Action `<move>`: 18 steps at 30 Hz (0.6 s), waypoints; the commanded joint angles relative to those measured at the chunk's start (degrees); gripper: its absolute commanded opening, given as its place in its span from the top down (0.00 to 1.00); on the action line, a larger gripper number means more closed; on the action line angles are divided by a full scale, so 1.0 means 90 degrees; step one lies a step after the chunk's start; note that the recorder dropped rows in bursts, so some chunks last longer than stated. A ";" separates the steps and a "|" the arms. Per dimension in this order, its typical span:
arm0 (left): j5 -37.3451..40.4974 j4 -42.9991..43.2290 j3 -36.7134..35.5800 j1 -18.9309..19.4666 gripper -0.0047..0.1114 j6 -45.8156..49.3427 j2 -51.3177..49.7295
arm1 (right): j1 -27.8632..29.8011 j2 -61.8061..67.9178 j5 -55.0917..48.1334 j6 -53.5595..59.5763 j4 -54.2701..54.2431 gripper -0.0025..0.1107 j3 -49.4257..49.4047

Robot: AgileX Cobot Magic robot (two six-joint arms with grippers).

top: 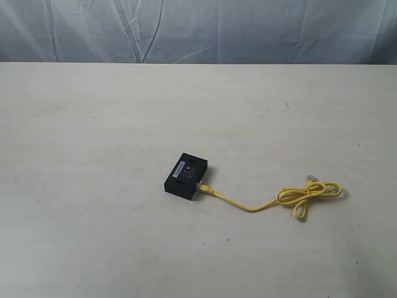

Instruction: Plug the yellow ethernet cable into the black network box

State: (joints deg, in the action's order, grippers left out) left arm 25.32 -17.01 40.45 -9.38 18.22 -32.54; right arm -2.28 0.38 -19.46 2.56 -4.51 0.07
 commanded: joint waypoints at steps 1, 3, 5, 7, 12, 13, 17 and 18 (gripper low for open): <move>-0.0011 0.0010 -0.0042 0.0022 0.96 -0.0016 0.0022 | -0.0065 -0.0043 -0.0003 0.0006 0.0123 0.98 -0.0008; -0.0011 0.0010 -0.0042 0.0022 0.96 -0.0016 0.0022 | -0.0179 -0.0043 -0.0003 0.0006 0.0177 0.98 -0.0008; -0.0011 0.0010 -0.0042 0.0022 0.96 -0.0016 0.0022 | -0.0267 -0.0043 -0.0003 0.0006 0.0177 0.98 -0.0008; -0.0011 0.0010 -0.0042 0.0022 0.96 -0.0016 0.0022 | -0.0283 -0.0043 -0.0003 0.0006 0.0177 0.98 -0.0008; -0.0011 0.0010 -0.0042 0.0022 0.96 -0.0016 0.0022 | -0.0270 -0.0043 0.0041 0.0006 0.0177 0.98 -0.0008; -0.0011 0.0010 -0.0042 0.0022 0.96 -0.0016 0.0022 | -0.0270 -0.0043 0.0041 0.0006 0.0177 0.98 -0.0008; -0.0011 0.0010 -0.0042 0.0022 0.96 -0.0016 0.0022 | -0.0270 -0.0043 0.0041 0.0006 0.0177 0.98 -0.0008; -0.0011 0.0010 -0.0042 0.0022 0.96 -0.0016 0.0022 | -0.0270 -0.0043 0.0041 0.0006 0.0177 0.98 -0.0008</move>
State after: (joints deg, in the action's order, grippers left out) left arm 25.32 -17.01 40.45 -9.38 18.22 -32.54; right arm -4.54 0.38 -19.46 2.56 -3.33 0.07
